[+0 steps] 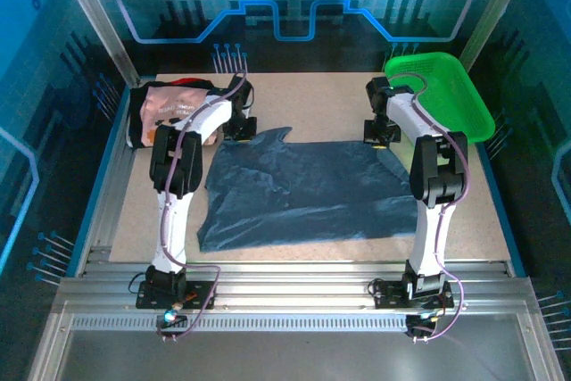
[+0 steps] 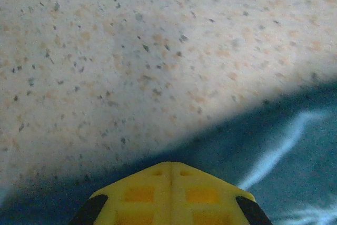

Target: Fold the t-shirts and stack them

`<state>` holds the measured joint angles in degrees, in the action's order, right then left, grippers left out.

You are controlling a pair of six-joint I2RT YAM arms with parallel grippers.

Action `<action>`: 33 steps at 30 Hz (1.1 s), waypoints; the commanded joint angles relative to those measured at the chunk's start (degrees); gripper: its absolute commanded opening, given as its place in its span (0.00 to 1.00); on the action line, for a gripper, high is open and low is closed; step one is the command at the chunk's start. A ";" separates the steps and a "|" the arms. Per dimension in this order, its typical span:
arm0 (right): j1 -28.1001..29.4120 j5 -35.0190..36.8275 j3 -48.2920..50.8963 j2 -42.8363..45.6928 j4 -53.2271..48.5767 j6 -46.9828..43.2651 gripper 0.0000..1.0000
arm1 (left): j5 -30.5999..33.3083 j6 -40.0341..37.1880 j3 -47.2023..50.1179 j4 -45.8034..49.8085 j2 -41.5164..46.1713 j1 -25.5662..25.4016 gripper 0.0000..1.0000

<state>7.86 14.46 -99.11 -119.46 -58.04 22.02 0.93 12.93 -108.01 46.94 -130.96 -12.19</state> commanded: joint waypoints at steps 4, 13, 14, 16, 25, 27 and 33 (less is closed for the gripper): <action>0.76 -0.75 -1.49 2.30 -1.20 1.32 0.00 | -3.21 -0.56 7.33 -4.90 9.30 -0.21 0.00; 1.75 -1.39 -2.16 1.57 -1.18 1.69 0.00 | -0.25 4.83 14.81 -8.77 13.44 2.07 0.23; 1.96 -1.28 -2.46 1.38 -1.35 1.62 0.00 | 0.16 4.85 13.72 -8.63 13.07 2.08 0.33; 2.24 -1.11 -2.66 1.08 -1.68 1.45 0.00 | 0.80 5.16 10.85 -7.59 11.67 2.08 0.47; 2.43 -0.33 -2.92 1.31 -2.38 0.79 0.00 | 0.87 4.40 1.92 -4.15 2.75 1.99 0.51; 2.39 -0.15 -2.85 1.33 -2.43 0.62 0.00 | 0.23 4.09 1.00 -3.68 1.45 1.84 0.50; 2.05 -0.04 -2.84 1.29 -2.53 0.38 0.00 | -0.60 2.24 2.72 -3.78 0.92 0.90 0.49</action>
<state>9.96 14.13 -100.62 -119.46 -59.13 22.83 1.23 17.17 -105.34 41.71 -130.10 -10.41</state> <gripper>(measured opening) 0.047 0.492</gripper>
